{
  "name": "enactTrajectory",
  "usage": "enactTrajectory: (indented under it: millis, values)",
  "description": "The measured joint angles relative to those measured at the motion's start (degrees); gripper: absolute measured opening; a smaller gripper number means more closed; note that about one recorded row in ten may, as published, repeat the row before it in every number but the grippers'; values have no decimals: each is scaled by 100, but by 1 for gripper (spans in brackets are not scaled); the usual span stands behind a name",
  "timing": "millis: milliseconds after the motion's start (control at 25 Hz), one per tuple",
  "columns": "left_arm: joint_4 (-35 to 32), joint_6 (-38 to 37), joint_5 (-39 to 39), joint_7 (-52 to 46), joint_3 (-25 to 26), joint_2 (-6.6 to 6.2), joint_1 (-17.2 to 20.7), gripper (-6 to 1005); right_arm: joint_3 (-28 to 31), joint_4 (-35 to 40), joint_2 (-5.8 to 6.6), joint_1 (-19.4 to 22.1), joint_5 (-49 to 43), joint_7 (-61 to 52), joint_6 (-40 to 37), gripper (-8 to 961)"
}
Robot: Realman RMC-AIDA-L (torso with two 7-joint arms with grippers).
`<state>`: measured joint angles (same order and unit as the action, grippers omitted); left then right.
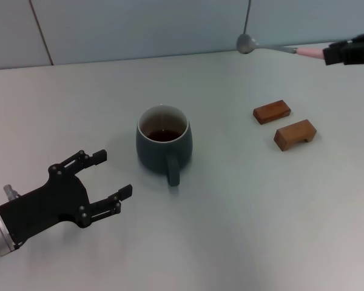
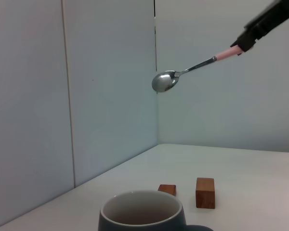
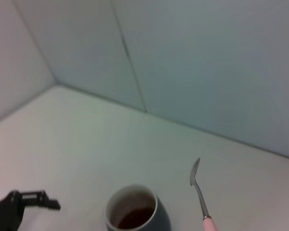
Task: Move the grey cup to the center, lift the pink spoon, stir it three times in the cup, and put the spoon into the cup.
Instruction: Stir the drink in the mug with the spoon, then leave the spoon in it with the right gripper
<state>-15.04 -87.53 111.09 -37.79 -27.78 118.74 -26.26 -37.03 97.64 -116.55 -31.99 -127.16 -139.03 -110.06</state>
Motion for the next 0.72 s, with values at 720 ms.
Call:
enactTrajectory:
  millis: [720]
  values:
    - [-43, -21, 0, -30, 1, -5, -20, 844, -1700, -608, 154, -2146, -1526, -1165, -670, 123]
